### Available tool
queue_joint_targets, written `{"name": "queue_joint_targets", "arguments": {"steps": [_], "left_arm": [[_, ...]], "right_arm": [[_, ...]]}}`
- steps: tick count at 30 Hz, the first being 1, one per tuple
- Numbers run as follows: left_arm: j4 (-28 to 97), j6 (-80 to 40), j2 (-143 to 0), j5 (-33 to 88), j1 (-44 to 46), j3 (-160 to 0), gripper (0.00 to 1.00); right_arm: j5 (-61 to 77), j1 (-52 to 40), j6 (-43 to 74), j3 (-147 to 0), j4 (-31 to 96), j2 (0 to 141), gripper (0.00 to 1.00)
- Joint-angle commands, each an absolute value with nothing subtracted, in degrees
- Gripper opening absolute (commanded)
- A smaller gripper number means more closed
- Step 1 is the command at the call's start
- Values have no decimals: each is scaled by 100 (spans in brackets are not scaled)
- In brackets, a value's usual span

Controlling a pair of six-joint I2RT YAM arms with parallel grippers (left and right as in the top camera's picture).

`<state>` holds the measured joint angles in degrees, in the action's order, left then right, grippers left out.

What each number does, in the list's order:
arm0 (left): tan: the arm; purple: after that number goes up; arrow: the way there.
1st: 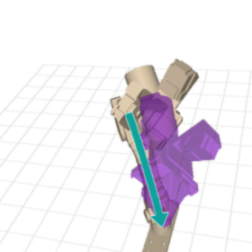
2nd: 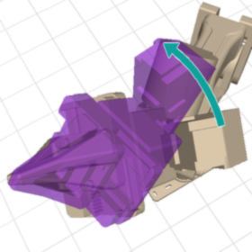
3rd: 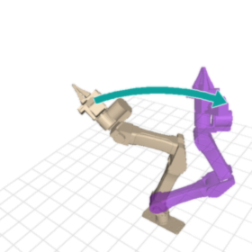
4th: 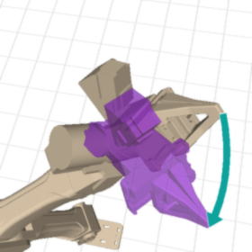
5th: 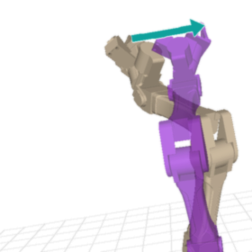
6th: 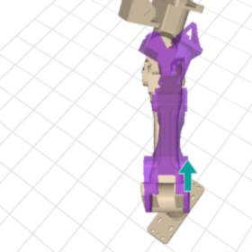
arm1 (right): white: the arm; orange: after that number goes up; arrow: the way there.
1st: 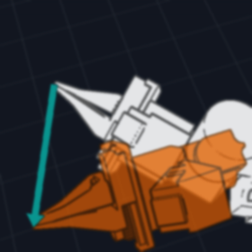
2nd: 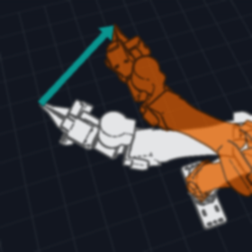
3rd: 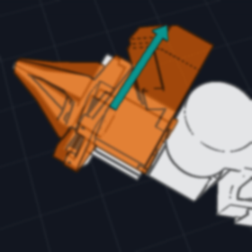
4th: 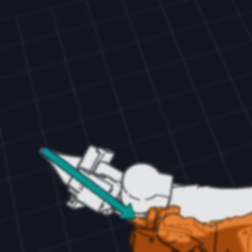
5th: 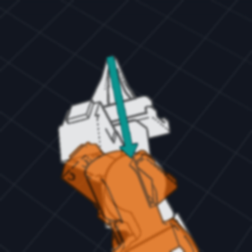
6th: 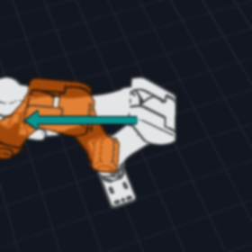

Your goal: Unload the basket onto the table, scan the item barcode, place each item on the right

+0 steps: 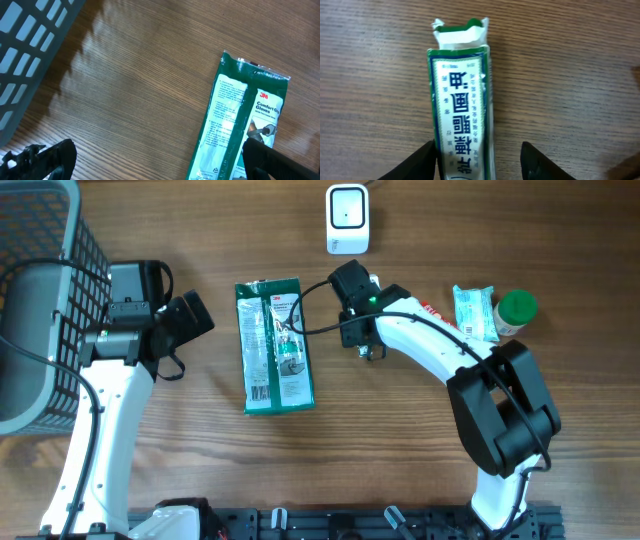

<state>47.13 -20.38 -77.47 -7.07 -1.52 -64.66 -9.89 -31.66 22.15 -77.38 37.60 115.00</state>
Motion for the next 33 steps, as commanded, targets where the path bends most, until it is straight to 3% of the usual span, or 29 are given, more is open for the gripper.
{"name": "queue_joint_targets", "arguments": {"steps": [1,9,15,17,22,27,29,33], "left_arm": [[4703,-1973,-7758,-757,-178,-6495,100],[4703,-1973,-7758,-757,-178,-6495,100],[4703,-1973,-7758,-757,-178,-6495,100],[4700,-1975,-7758,-757,-178,-6495,100],[4700,-1975,-7758,-757,-178,-6495,100],[4700,-1973,-7758,-757,-178,-6495,100],[4700,-1975,-7758,-757,-178,-6495,100],[4700,-1975,-7758,-760,-178,-6495,100]], "right_arm": [[-899,-3148,1975,-7555,3715,11605,51],[-921,-3146,1793,-7155,3387,11607,43],[-888,-3142,1500,-7264,3317,11581,13],[-676,-3103,1490,-7483,3533,11507,12],[755,-2733,899,-8012,3861,10958,11],[3173,-2108,405,-8484,3999,10289,10],[4029,-1861,497,-8720,3953,10165,4],[5013,-1590,886,-8958,3306,10180,4]]}}
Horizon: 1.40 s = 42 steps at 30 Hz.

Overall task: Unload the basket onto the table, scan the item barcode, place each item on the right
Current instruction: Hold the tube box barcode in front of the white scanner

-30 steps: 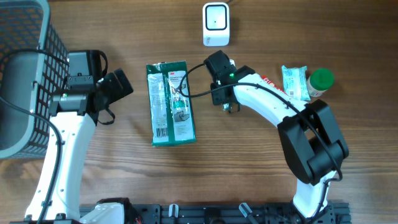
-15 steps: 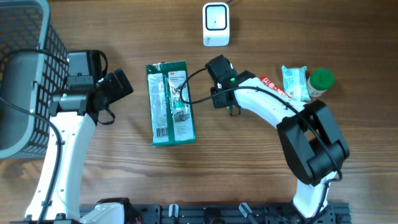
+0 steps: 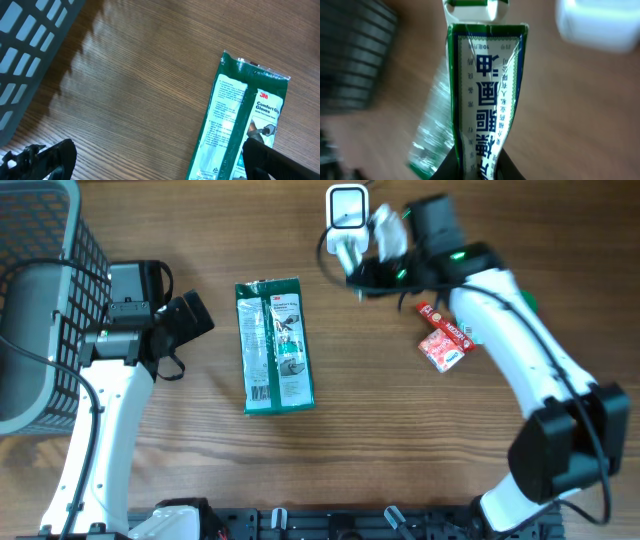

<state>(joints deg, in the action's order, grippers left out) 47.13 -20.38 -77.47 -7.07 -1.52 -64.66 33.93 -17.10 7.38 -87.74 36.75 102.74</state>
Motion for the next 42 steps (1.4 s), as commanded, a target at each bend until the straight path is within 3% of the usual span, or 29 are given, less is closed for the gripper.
{"name": "queue_joint_targets", "arguments": {"steps": [1,8,11,16,19,42], "left_arm": [[4703,-1973,-7758,-757,-178,-6495,100],[4700,-1973,-7758,-760,-178,-6495,100],[4700,-1973,-7758,-760,-178,-6495,100],[4700,-1973,-7758,-760,-178,-6495,100],[4703,-1975,-7758,-757,-178,-6495,100],[4703,-1973,-7758,-760,-178,-6495,100]], "right_arm": [[5035,-1562,963,-8956,3074,10217,4],[5374,-1391,1739,-8956,1542,10954,4],[6178,-1216,2596,-8958,294,11607,4],[6943,-770,5024,-8958,-2335,12687,4],[7006,-628,5704,-8958,-3024,13039,4],[6687,-812,5568,-8956,-3098,13749,4]]}}
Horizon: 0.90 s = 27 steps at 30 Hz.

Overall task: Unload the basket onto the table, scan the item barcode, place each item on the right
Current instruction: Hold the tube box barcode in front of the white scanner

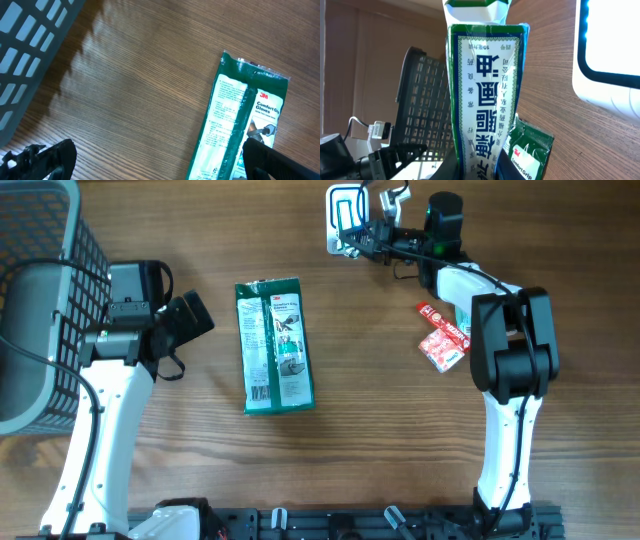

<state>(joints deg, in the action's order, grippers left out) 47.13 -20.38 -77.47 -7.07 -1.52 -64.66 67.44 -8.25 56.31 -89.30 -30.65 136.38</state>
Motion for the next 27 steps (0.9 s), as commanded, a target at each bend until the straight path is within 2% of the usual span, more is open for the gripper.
{"name": "queue_joint_targets", "arguments": {"steps": [1,14,27], "left_arm": [[4700,-1973,-7758,-757,-178,-6495,100],[4700,-1973,-7758,-760,-178,-6495,100],[4700,-1973,-7758,-757,-178,-6495,100]], "right_arm": [[6676,-812,5570,-8956,-3094,13749,4],[5653,-819,5743,-8956,-2956,13749,4],[6160,-808,6045,-8958,-3356,13474,5]]}}
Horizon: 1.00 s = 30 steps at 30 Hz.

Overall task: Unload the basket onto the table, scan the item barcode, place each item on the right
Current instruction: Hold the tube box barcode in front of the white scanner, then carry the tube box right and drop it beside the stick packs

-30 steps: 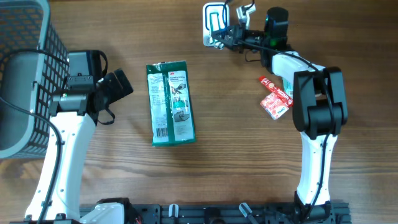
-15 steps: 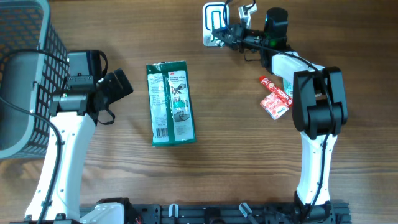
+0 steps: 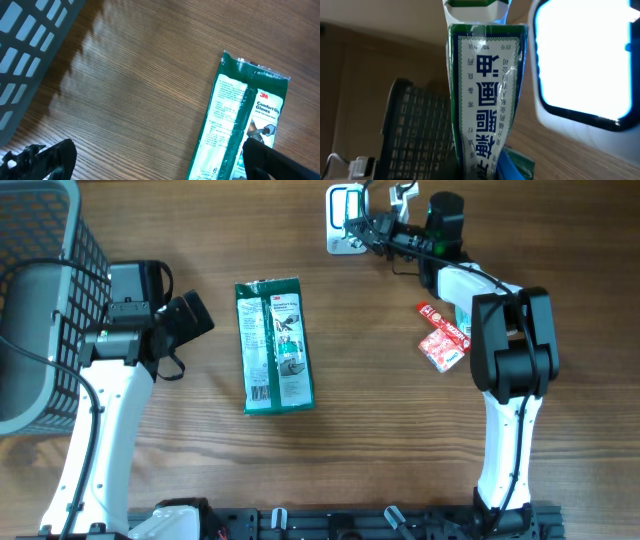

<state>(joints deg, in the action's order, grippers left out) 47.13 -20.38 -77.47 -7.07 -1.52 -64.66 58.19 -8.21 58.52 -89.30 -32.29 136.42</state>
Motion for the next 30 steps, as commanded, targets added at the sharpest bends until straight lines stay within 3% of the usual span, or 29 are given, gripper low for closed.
{"name": "queue_joint_targets", "arguments": {"steps": [1,7,15,23,30], "left_arm": [[4700,-1975,-7758,-760,-178,-6495,100],[4703,-1973,-7758,-757,-178,-6495,100],[4700,-1973,-7758,-760,-178,-6495,100],[4700,-1973,-7758,-757,-178,-6495,100],[4703,-1973,-7758,-757,-178,-6495,100]], "right_arm": [[6178,-803,6012,-8956,-3297,13321,5],[6062,-687,5312,-8956,-1898,12018,5],[5343,-202,2711,-8956,1920,10175,5],[3312,410,676,-8956,5179,9233,4],[875,403,325,-8405,6674,9338,4]]}}
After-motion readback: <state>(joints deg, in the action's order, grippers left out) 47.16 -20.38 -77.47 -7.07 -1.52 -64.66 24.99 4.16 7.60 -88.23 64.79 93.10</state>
